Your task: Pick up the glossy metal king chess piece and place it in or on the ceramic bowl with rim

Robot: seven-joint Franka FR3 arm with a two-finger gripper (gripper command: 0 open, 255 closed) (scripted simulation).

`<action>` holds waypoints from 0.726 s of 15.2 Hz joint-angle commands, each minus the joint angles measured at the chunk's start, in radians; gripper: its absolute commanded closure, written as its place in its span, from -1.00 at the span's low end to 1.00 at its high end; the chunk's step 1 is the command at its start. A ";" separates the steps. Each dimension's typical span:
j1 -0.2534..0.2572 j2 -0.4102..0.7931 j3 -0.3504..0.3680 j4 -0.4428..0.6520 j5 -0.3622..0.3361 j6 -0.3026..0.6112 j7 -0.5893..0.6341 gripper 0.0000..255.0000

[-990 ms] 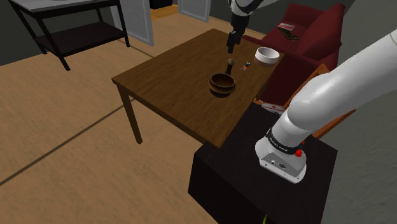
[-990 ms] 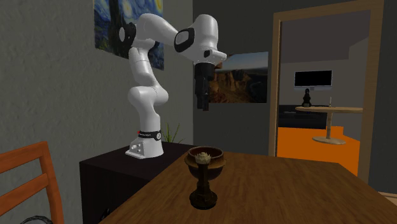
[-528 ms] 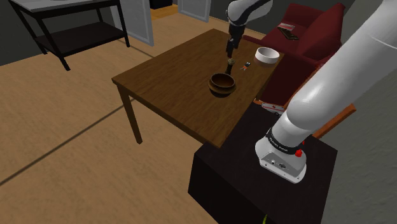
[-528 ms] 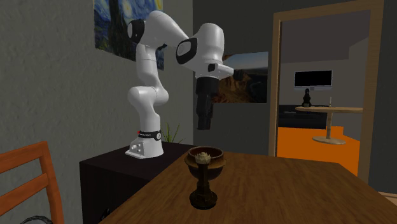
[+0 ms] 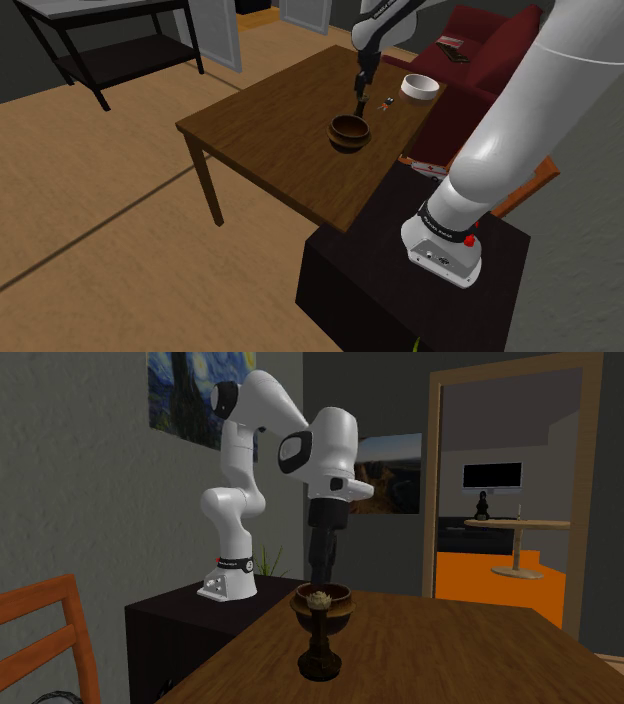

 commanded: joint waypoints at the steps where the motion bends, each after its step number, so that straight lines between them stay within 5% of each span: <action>1: -0.004 0.024 -0.002 -0.003 0.006 0.028 -0.006 -1.00; 11: -0.010 0.053 -0.002 -0.008 0.014 0.061 -0.012 -1.00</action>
